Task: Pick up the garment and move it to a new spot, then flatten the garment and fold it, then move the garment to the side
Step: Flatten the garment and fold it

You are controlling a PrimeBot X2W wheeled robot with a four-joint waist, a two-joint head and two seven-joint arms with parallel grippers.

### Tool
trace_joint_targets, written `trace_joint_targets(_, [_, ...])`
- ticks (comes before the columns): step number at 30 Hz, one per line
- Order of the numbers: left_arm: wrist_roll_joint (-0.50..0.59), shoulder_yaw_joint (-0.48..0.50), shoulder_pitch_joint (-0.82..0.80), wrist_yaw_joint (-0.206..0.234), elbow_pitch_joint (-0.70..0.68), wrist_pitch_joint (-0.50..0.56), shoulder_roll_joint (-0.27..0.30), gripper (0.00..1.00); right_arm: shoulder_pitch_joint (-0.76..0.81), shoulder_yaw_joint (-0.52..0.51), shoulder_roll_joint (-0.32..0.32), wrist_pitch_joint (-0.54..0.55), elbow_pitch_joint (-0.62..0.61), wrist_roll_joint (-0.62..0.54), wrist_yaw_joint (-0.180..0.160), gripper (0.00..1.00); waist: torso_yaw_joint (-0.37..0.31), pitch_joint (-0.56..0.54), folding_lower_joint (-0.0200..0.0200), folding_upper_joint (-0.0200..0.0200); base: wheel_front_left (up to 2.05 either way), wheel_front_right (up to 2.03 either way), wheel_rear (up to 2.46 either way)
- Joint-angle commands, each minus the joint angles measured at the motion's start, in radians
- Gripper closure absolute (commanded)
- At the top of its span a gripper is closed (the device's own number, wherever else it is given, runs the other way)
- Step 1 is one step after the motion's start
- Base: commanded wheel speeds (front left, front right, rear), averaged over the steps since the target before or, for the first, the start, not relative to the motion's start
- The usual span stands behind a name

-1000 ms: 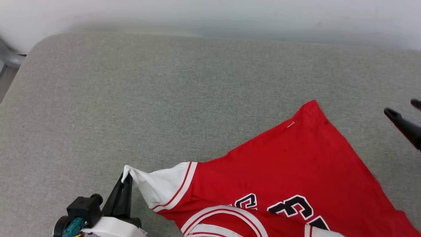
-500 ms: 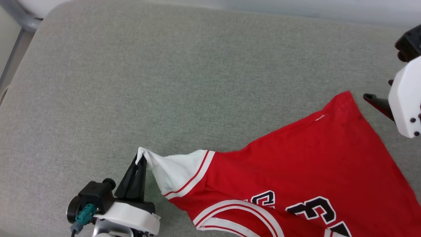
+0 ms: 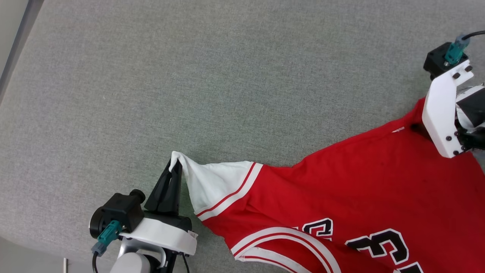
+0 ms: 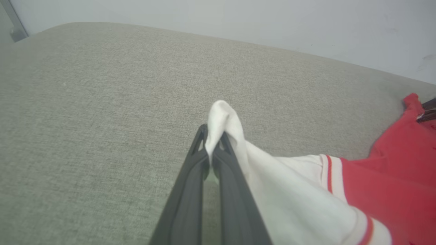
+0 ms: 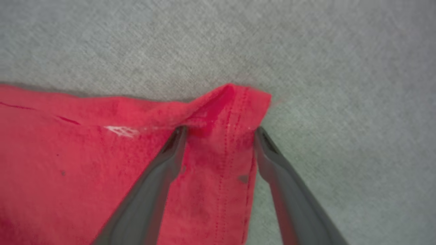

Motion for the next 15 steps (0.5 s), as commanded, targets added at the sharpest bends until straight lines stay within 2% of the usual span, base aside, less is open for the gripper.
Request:
trace_joint_targets(1, [0.004, 0.0, -0.014, -0.003, 0.004, -0.006, -0.007, 1.0, 0.013, 0.034, 0.019, -0.012, 0.042, -0.001, -0.001, 0.0, 0.005, 0.012, -0.0001, 0.0, 0.0, 0.0, 0.0])
trace_joint_targets(7, [0.009, 0.002, -0.023, -0.006, 0.012, -0.008, -0.012, 1.0, 0.023, 0.106, 0.015, -0.045, 0.133, 0.027, -0.001, 0.0, 0.008, 0.02, -0.0001, 0.0, 0.0, 0.0, 0.0])
trace_joint_targets(8, [0.008, 0.004, -0.022, -0.006, 0.013, -0.008, -0.013, 1.0, 0.02, 0.115, 0.011, -0.052, 0.139, 0.032, -0.001, 0.14, 0.007, 0.019, -0.0001, 0.0, 0.0, 0.0, 0.0])
trace_joint_targets(9, [0.009, 0.005, -0.02, -0.005, 0.014, -0.008, -0.013, 1.0, 0.014, 0.122, 0.01, -0.068, 0.141, 0.039, -0.001, 0.67, 0.005, 0.016, -0.0001, 0.0, 0.0, 0.0, 0.0])
trace_joint_targets(10, [0.01, 0.007, -0.017, -0.005, 0.015, -0.008, -0.013, 1.0, 0.006, 0.129, 0.01, -0.081, 0.144, 0.044, -0.001, 1.0, 0.002, 0.013, -0.0001, 0.0, 0.0, 0.0, 0.0])
trace_joint_targets(15, [0.012, 0.017, -0.002, -0.002, 0.017, -0.009, -0.009, 1.0, -0.03, 0.141, 0.01, -0.177, 0.148, 0.075, -0.001, 1.0, -0.019, -0.022, -0.0001, 0.0, 0.0, 0.0, 0.0])
